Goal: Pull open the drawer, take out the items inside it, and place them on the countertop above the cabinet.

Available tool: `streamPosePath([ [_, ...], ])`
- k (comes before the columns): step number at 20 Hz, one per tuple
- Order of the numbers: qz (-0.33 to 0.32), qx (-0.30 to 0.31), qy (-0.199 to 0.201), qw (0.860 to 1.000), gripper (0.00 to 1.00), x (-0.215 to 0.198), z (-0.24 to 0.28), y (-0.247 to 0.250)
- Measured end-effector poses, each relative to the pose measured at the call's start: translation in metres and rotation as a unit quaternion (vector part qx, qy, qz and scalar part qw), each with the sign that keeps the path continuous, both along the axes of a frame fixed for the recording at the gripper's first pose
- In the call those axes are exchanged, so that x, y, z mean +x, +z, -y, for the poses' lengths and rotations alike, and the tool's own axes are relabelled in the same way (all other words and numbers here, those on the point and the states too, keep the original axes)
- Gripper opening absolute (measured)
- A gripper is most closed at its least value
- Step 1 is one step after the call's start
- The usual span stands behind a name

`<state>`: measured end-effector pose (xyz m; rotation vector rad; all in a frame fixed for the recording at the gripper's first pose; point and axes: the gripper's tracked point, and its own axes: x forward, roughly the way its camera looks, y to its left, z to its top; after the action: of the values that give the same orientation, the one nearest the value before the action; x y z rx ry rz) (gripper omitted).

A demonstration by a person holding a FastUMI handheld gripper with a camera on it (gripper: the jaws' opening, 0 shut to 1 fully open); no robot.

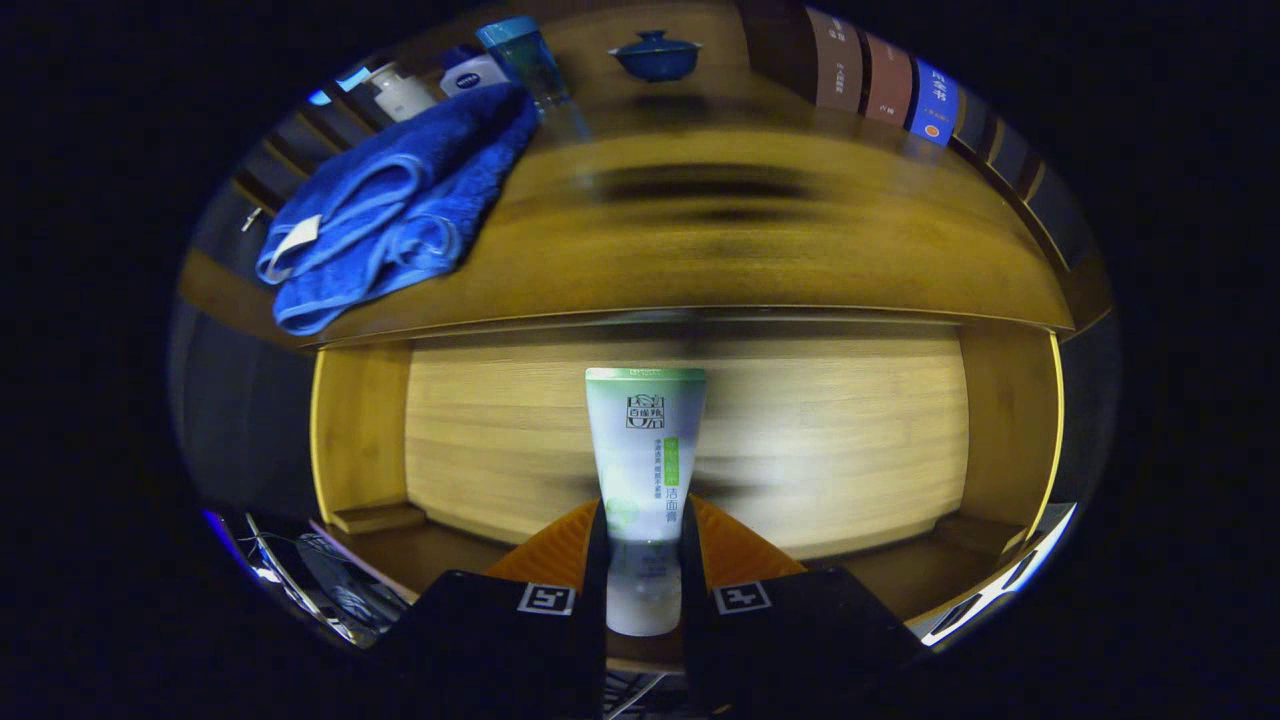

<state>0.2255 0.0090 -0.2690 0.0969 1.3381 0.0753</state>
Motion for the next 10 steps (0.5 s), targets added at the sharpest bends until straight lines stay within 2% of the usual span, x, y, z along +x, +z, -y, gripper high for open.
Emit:
streamPosePath([
  [3,0.007,0.001,0.011,1.0,0.36,0.0,0.0,0.022],
  [10,0.02,0.018,0.009,1.0,0.35,0.006,0.001,0.079],
])
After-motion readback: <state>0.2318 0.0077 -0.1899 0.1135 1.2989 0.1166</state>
